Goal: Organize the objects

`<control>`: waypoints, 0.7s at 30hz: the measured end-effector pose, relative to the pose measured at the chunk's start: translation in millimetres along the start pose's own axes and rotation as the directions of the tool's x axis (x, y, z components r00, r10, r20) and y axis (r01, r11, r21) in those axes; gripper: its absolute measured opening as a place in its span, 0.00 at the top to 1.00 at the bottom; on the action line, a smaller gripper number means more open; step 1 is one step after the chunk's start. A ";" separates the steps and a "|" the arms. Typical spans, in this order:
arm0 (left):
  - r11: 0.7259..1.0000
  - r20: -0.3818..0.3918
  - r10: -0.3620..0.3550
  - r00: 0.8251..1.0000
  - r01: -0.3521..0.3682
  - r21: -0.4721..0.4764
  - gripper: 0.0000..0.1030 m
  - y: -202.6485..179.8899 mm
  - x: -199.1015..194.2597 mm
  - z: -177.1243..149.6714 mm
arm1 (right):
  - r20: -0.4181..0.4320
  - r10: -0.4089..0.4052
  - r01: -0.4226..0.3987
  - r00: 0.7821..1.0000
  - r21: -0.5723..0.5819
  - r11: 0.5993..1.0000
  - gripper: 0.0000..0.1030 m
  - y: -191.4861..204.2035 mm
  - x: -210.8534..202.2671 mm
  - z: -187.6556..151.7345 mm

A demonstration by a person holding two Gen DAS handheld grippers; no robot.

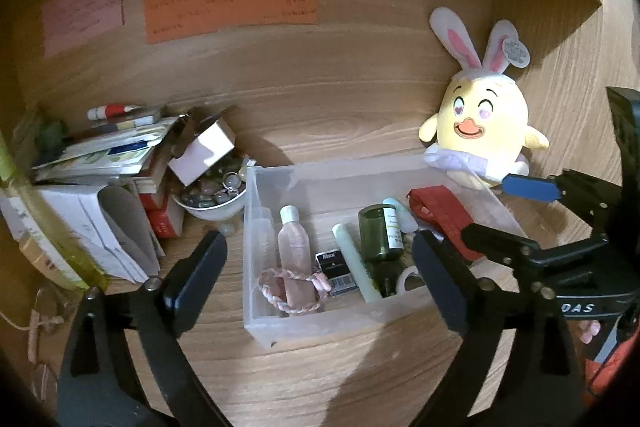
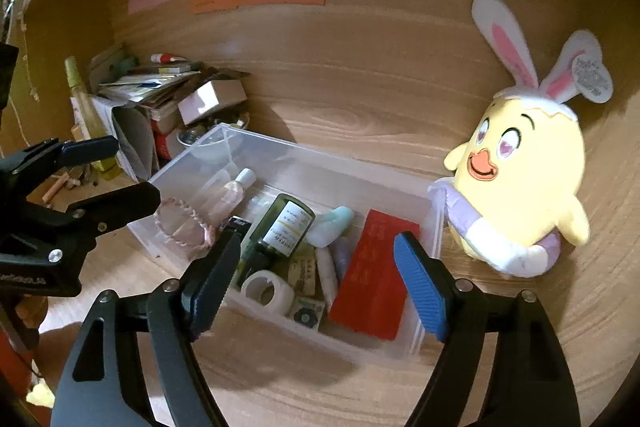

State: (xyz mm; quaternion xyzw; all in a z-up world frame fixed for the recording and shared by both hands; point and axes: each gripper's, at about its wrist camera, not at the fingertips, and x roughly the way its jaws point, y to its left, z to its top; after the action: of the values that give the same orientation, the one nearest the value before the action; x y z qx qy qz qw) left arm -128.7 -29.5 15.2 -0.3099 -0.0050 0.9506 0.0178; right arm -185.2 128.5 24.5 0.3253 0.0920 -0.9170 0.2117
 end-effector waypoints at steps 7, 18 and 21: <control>1.000 -0.007 -0.004 1.000 0.003 -0.020 0.06 2.4 -6.2 -7.5 | 0.038 -0.028 0.028 0.999 -0.013 1.000 0.17 3.1 -20.6 -9.4; 1.000 -0.001 -0.011 1.000 0.011 -0.028 0.06 0.5 -12.7 -26.1 | 0.036 -0.020 0.020 0.999 0.005 1.000 0.12 7.1 -28.5 -29.1; 1.000 -0.007 -0.012 1.000 0.012 -0.025 0.06 -0.3 -13.2 -28.8 | 0.033 -0.020 0.020 0.999 0.001 1.000 0.12 7.5 -28.3 -31.2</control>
State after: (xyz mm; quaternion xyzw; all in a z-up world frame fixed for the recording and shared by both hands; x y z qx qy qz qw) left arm -101.0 -29.7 -0.2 -0.3133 -0.0185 0.9493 0.0199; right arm -144.6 140.7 18.2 0.3093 0.0916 -0.9243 0.2040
